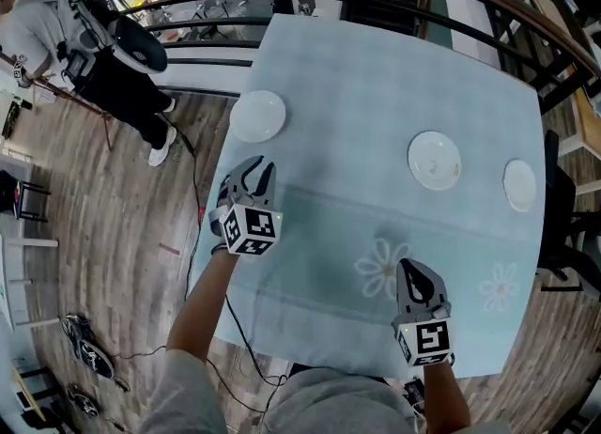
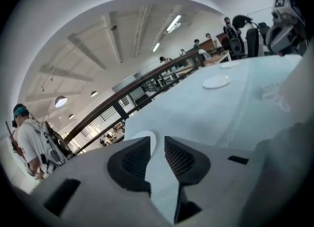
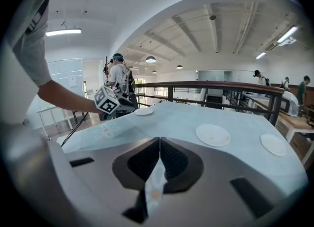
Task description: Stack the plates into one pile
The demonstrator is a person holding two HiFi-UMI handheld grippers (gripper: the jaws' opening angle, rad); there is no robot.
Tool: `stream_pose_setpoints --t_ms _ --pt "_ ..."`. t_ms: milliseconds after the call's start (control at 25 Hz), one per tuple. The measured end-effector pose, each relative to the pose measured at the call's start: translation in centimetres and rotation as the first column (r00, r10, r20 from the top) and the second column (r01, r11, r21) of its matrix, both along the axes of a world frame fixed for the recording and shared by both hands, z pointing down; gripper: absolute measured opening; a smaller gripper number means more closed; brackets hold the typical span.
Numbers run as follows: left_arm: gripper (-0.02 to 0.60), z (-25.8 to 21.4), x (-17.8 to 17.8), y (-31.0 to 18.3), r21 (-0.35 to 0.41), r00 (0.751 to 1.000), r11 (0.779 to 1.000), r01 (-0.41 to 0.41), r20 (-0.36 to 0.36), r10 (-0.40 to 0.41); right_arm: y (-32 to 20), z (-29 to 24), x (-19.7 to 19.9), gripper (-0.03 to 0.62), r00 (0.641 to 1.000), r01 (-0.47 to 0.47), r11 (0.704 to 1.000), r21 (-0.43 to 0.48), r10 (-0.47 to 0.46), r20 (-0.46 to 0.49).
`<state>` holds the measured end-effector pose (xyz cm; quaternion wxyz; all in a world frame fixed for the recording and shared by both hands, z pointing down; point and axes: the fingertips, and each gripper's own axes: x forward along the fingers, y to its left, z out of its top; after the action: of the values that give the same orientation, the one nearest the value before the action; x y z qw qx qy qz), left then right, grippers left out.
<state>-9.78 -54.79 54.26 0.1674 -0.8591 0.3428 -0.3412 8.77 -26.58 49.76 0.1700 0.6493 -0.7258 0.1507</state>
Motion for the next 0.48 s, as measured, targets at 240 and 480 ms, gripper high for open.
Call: stream_pose_setpoints --t_ms 240,480 --pt "0.097 4.4 -0.9 -6.0 0.032 0.966 0.999 -0.038 0.258 0.028 -0.5 2.2 -0.3 0.027 1.000 -0.007 0.998 -0.057 0.008 0.018" --pt "0.129 7.7 -0.2 -8.0 -0.025 0.893 0.992 -0.122 0.434 0.120 -1.4 3.3 -0.2 0.027 0.999 -0.013 0.998 -0.068 0.016 0.035"
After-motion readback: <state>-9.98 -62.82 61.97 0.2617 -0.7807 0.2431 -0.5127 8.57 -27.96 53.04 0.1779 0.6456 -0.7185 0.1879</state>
